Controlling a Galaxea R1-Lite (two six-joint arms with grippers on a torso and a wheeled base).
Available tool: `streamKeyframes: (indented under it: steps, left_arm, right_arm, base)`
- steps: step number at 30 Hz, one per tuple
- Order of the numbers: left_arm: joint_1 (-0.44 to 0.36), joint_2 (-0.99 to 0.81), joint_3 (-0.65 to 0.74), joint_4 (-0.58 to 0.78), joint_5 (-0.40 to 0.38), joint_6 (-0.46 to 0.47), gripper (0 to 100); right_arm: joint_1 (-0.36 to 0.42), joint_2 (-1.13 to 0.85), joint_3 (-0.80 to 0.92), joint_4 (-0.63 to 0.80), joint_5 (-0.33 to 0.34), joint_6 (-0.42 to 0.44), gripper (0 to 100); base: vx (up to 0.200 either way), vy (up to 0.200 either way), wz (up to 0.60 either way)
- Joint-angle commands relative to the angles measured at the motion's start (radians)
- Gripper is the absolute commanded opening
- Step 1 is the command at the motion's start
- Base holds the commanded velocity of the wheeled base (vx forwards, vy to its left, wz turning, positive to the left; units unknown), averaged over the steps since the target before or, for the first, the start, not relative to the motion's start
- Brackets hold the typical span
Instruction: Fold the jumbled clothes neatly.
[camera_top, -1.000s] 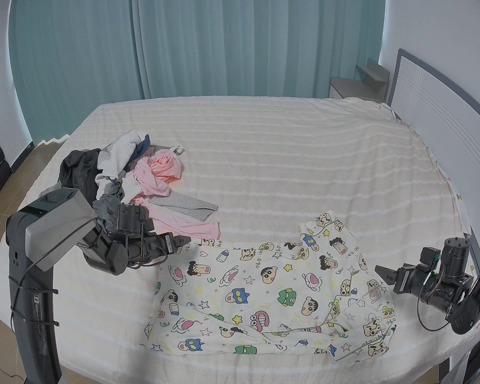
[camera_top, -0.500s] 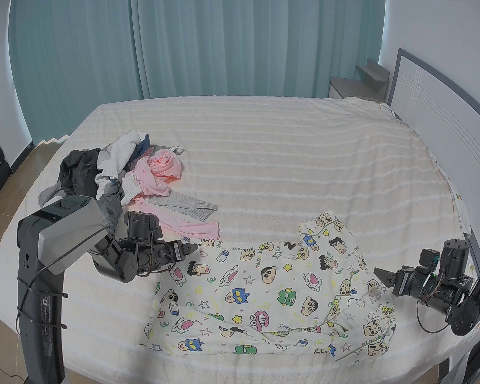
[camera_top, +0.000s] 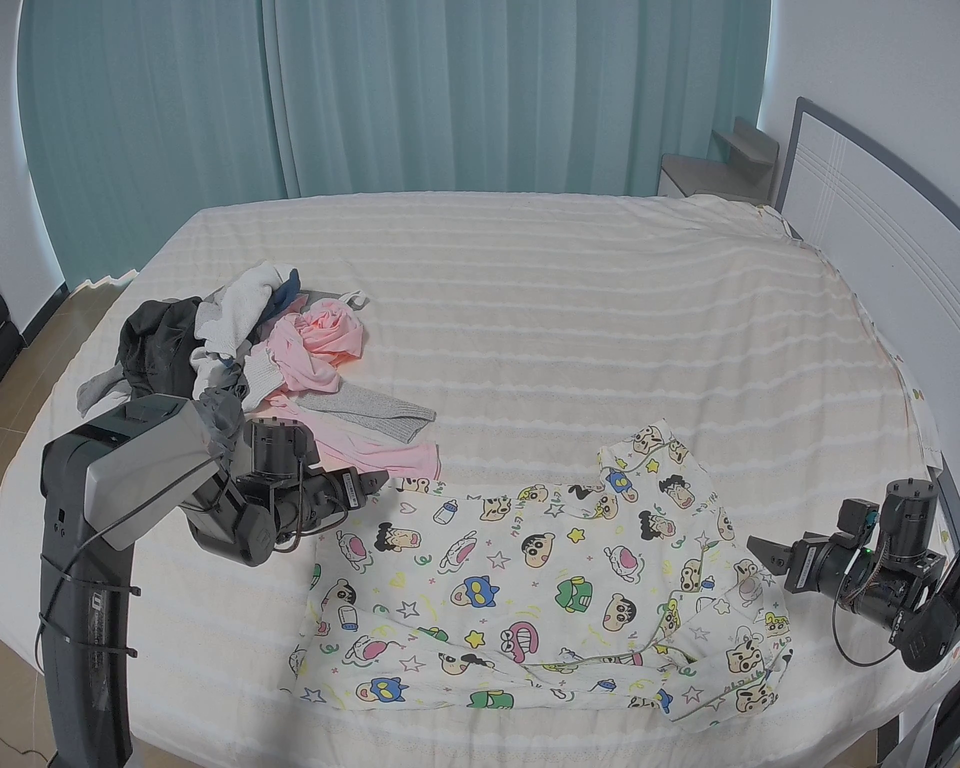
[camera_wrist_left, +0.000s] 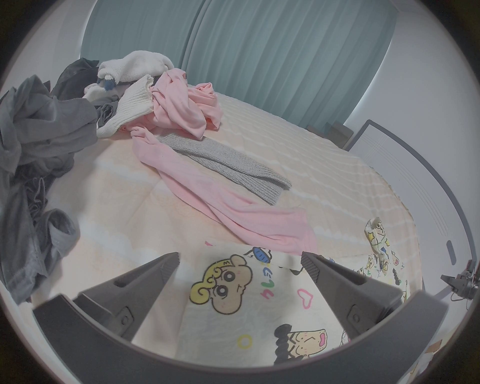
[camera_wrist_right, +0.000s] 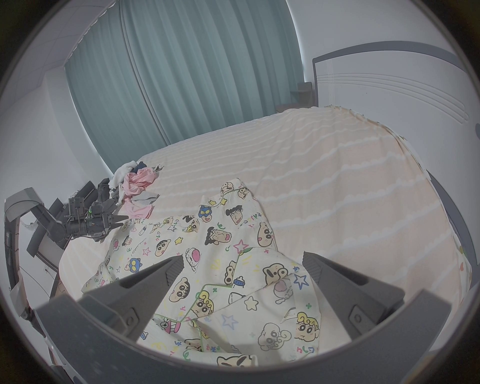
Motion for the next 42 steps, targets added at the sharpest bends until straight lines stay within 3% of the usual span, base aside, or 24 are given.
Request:
streamKeyframes:
  steps: [1, 10, 11, 17, 20, 28, 42]
  left_arm:
    - [-0.013, 0.033, 0.005, -0.018, -0.001, -0.006, 100]
    - [-0.041, 0.038, 0.011, -0.030, -0.004, -0.027, 100]
    - [-0.041, 0.039, 0.008, -0.030, -0.006, -0.029, 0]
    - [-0.041, 0.041, 0.008, -0.062, 0.000, -0.025, 0]
    - [-0.040, 0.041, 0.008, -0.137, 0.037, -0.027, 0]
    - [-0.033, 0.026, 0.033, -0.226, 0.166, -0.027, 0]
    - [-0.043, 0.044, 0.056, -0.255, 0.172, -0.027, 0]
  right_arm:
    - [0.001, 0.007, 0.000, 0.000, 0.002, -0.001, 100]
    - [-0.008, 0.051, -0.004, -0.002, 0.002, 0.004, 100]
    - [-0.008, 0.057, -0.009, -0.002, 0.002, 0.002, 100]
    - [-0.021, 0.076, -0.052, 0.001, 0.003, -0.001, 100]
    - [-0.030, 0.133, -0.179, 0.024, 0.002, -0.010, 100]
    - [-0.050, 0.212, -0.576, 0.455, 0.048, -0.002, 100]
    - [-0.071, 0.522, -0.951, 0.592, 0.062, -0.002, 100]
  base:
    - [0.000, 0.000, 0.00]
    - [0.000, 0.000, 0.00]
    - [0.000, 0.000, 0.00]
    - [0.000, 0.000, 0.00]
    - [0.000, 0.000, 0.00]
    - [0.000, 0.000, 0.00]
    - [0.000, 0.000, 0.00]
